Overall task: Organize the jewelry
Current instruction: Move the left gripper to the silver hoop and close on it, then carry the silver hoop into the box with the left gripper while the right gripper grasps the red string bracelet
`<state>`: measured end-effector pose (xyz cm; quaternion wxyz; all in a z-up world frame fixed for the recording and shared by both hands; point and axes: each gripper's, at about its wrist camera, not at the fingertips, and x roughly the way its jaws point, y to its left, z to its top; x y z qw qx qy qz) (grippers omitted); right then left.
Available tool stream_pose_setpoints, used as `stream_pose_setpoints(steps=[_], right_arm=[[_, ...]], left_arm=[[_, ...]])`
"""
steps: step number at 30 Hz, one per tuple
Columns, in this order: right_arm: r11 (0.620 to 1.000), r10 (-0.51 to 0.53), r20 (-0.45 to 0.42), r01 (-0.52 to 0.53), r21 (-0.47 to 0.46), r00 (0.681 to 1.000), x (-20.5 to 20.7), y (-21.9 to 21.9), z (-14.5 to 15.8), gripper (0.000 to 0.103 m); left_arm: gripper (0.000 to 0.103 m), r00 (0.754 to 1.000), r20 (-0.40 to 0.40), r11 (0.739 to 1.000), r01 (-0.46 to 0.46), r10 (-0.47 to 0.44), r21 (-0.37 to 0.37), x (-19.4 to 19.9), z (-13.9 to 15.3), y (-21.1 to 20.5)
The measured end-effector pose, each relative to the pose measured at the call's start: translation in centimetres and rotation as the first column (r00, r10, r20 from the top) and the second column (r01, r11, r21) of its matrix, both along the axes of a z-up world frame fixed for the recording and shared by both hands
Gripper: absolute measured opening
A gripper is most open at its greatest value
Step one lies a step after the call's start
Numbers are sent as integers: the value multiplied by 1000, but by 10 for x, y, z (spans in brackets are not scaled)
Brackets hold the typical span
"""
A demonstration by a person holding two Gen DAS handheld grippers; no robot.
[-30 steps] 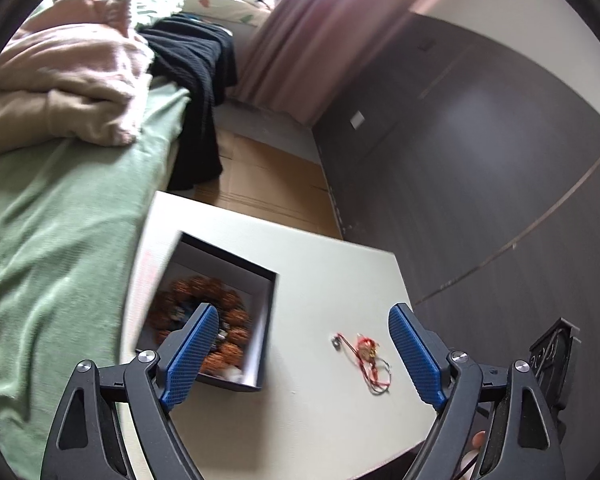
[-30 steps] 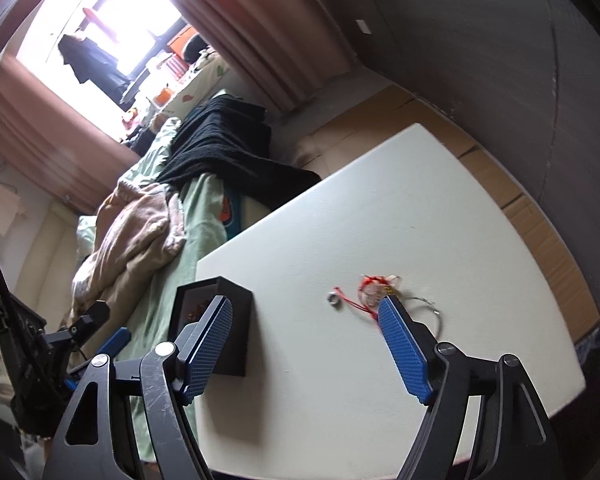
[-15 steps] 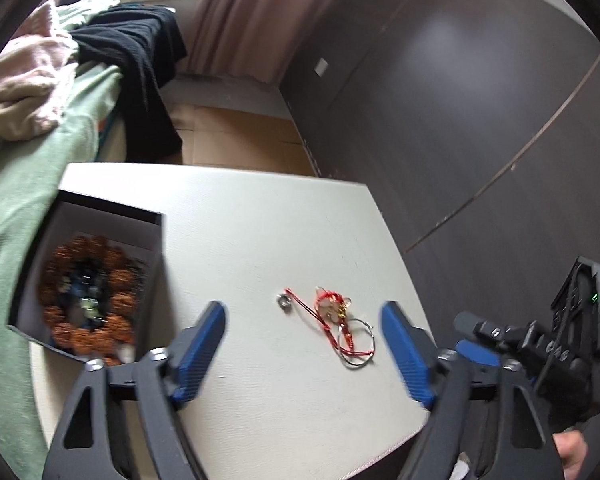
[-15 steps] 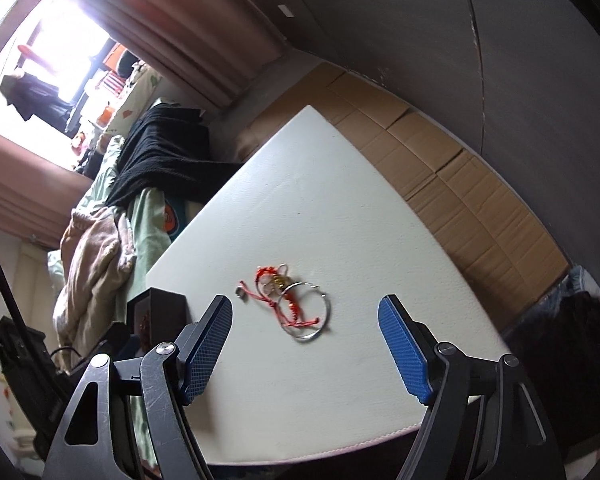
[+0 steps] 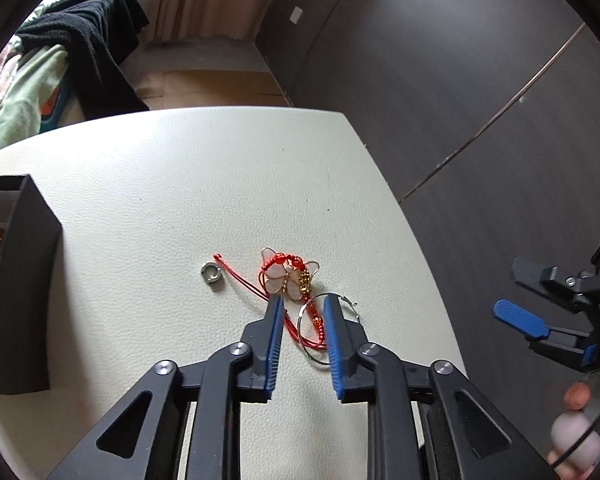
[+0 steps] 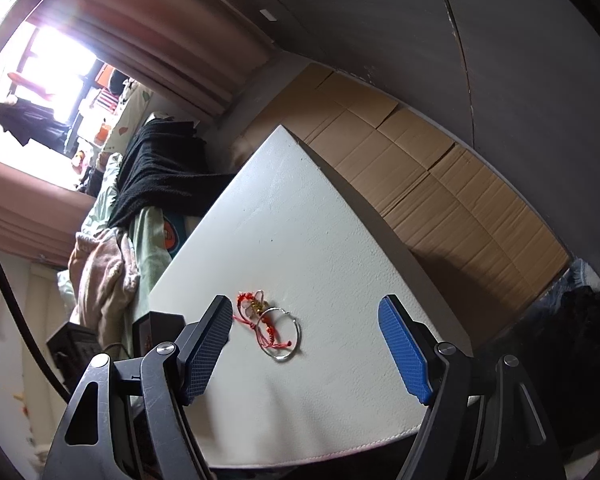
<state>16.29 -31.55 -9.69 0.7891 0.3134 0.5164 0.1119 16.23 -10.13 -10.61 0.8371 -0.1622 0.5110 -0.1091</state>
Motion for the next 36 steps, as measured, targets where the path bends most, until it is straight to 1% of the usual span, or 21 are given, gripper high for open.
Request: stream_pose_setpoints(steps=[3,6,8,10,12,13,15,16,17,21,27,32,36], right_arm=[[1000,-3,-2,3,11,1000,2,-4,0,76],[1000,-5,-5,5,18,1000,4,-5,0,76],[1000,-8,-8,8,20,1000,5,-7,-1,76],[1000,-10,-10,10,22,1000,7,-8,-2,76],[1000,-10,-11,11,24,1000,8,-9,-2,76],[1000,-11,-11,11,24,1000,8,-9,-2,76],[1000,-11,-11,11,20,1000,8,-7,-1,76],[1000,-10,-12,10,18,1000,9,-6,-1,76],[1000,-7,-12,7,16,1000,9,-5,-1,76],[1000,11,-13,-10,6,1000,9,3,0,76],[999,47,-10,-47,-20,999,8,18,-1,76],[995,85,-11,-85,-45,996,9,33,-5,76],[990,125,-5,-125,-62,992,10,52,-9,74]], left_arm=[[15,1000,-20,1000,6,-5,8,6,-10,-4],[14,999,-33,1000,11,-10,15,11,-17,-8],[14,999,-32,999,16,-16,27,13,-19,-11],[10,999,-29,999,25,-24,48,14,-19,-14],[8,998,-45,998,38,-35,56,11,-21,-16],[8,999,-38,998,38,-36,59,10,-21,-17],[7,998,-31,994,54,-51,97,8,-18,-22],[2,998,-29,991,63,-60,119,7,-17,-24],[2,998,-33,990,65,-62,122,7,-16,-24],[1,999,-21,997,48,-47,67,5,-12,-16],[1,999,49,1000,22,-22,6,-9,21,5],[1,996,89,999,-23,26,-30,-19,40,30],[1,993,108,997,-49,55,-54,-24,49,46]])
